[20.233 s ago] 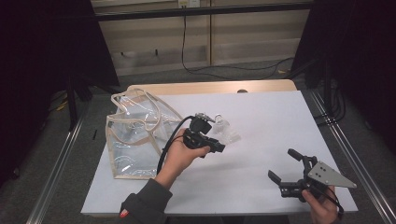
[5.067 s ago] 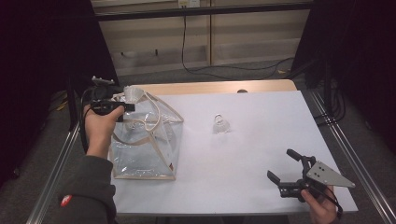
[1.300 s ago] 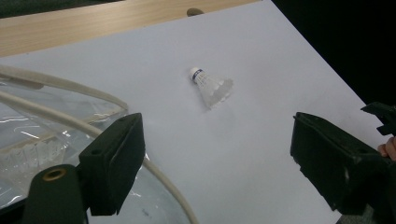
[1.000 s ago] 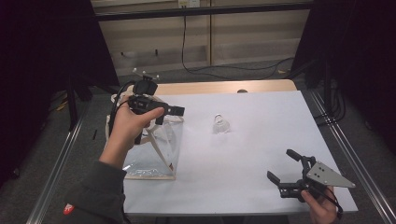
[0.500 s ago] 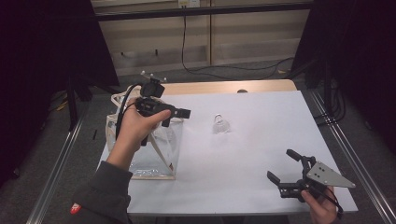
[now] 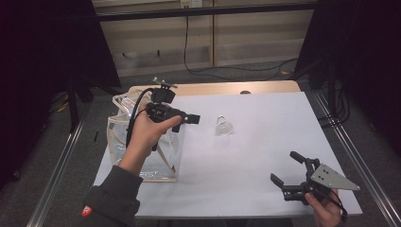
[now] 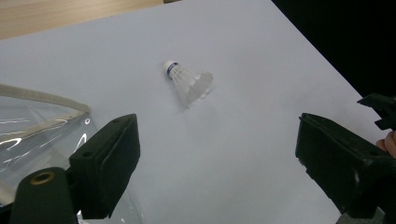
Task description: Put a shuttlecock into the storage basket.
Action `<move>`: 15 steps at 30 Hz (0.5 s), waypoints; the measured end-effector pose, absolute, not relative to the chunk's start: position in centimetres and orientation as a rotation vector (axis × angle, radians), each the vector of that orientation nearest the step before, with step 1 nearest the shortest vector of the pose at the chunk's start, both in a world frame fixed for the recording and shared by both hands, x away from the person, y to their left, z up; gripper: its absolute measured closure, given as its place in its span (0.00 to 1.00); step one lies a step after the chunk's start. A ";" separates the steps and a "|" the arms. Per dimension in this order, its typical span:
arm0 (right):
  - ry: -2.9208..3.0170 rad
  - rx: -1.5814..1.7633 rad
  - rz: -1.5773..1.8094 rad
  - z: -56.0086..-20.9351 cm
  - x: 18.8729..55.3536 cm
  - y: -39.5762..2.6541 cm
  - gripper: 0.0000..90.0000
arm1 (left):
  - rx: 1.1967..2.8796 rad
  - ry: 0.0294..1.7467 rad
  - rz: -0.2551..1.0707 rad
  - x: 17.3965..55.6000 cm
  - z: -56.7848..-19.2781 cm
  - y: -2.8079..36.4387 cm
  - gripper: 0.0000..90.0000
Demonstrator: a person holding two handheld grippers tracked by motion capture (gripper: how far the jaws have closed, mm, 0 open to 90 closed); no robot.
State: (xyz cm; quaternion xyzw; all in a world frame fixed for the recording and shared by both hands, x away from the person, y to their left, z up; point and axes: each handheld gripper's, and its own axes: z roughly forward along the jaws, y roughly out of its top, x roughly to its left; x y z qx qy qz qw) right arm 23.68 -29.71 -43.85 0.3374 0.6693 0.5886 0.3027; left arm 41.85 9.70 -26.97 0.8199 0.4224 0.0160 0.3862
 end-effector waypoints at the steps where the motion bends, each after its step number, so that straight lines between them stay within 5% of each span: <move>1: 1.774 0.896 1.561 -43.9 23.7 -29.7 0.01 | 2.084 1.080 0.041 41.8 -27.0 9.7 0.15; 15: 1.774 0.896 1.560 -43.9 23.7 -29.7 0.01 | 2.086 1.043 0.032 41.5 -26.4 8.6 0.16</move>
